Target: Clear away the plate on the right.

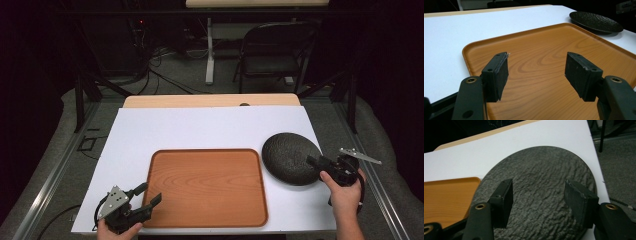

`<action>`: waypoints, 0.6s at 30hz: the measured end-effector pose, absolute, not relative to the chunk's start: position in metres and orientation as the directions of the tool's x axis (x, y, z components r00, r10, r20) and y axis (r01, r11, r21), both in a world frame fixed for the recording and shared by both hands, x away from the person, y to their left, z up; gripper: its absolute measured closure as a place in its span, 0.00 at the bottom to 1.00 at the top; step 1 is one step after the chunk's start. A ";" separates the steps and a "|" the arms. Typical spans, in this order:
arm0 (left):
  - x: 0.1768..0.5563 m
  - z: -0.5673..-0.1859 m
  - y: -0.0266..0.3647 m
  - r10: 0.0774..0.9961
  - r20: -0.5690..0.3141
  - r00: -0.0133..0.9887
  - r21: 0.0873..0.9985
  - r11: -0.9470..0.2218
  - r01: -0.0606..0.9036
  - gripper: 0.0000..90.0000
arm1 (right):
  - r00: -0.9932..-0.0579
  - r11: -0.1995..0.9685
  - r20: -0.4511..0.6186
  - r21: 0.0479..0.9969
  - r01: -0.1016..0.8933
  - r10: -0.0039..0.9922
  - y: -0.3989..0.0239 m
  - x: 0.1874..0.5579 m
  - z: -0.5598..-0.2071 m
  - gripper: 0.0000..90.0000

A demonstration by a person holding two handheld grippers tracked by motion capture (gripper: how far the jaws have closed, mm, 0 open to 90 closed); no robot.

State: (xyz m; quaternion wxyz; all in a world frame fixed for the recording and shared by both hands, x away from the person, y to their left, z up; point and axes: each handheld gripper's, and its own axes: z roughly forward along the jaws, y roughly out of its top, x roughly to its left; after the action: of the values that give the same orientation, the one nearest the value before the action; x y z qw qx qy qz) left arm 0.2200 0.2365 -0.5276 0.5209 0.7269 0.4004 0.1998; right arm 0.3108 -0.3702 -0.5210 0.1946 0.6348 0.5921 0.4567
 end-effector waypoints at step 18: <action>0.220 -0.528 0.236 0.791 -0.125 0.599 0.915 -0.140 0.377 0.39 | 0.025 -0.366 0.447 0.698 0.615 0.894 -0.404 0.308 -0.543 0.50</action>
State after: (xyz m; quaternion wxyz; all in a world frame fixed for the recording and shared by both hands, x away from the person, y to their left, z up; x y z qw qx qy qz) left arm 0.2203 0.2362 -0.5276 0.5187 0.7283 0.4009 0.1994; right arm 0.3083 -0.4040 -0.5435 0.1577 0.6981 0.5406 0.4421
